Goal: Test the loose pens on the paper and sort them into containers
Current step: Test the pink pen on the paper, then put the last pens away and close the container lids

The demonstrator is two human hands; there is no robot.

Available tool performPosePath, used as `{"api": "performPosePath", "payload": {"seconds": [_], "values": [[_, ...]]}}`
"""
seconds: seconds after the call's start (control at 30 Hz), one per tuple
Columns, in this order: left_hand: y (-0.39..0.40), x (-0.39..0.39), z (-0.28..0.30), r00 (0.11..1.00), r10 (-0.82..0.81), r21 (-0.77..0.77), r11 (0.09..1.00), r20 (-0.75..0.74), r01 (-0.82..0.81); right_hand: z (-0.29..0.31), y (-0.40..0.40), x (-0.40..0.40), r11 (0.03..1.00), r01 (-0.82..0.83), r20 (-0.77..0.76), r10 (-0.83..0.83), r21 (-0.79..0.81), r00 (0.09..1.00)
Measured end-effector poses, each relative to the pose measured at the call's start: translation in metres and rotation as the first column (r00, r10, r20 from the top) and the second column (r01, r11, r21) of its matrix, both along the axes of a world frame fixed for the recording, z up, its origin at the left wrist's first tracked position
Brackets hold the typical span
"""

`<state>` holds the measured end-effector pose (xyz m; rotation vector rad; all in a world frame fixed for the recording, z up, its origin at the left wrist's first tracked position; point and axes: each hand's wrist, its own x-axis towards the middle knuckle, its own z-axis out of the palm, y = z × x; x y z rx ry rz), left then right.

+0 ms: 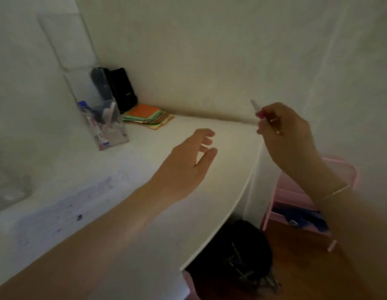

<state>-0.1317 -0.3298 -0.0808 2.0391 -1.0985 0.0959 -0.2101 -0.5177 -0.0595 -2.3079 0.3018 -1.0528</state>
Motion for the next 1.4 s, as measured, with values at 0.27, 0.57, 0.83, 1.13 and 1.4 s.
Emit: {"api": "performPosePath", "payload": {"seconds": [0.27,0.57,0.83,1.13,1.4], "values": [[-0.068,-0.010,-0.061,0.980,-0.121,0.373,0.926,0.158,0.054,-0.163,-0.056,-0.047,0.860,0.252,-0.437,-0.038,0.443,0.899],[-0.070,-0.007,-0.078,0.970,-0.079,0.344,0.939,0.229,-0.005,-0.271,-0.056,-0.036,0.885,0.290,-0.721,0.070,0.363,0.689],[-0.070,-0.007,-0.080,0.969,-0.075,0.316,0.949,0.234,-0.003,-0.217,-0.082,-0.026,0.776,0.481,-0.348,-0.355,0.408,0.868],[-0.059,0.009,-0.027,0.627,-0.103,-0.233,0.964,-0.772,-0.128,0.055,0.043,0.063,0.956,-0.283,0.495,0.209,0.078,0.844],[0.058,0.089,0.027,0.712,0.198,-0.375,0.738,-0.673,-0.560,0.091,0.170,0.210,0.869,-0.495,-0.043,0.494,-0.013,0.868]]}}
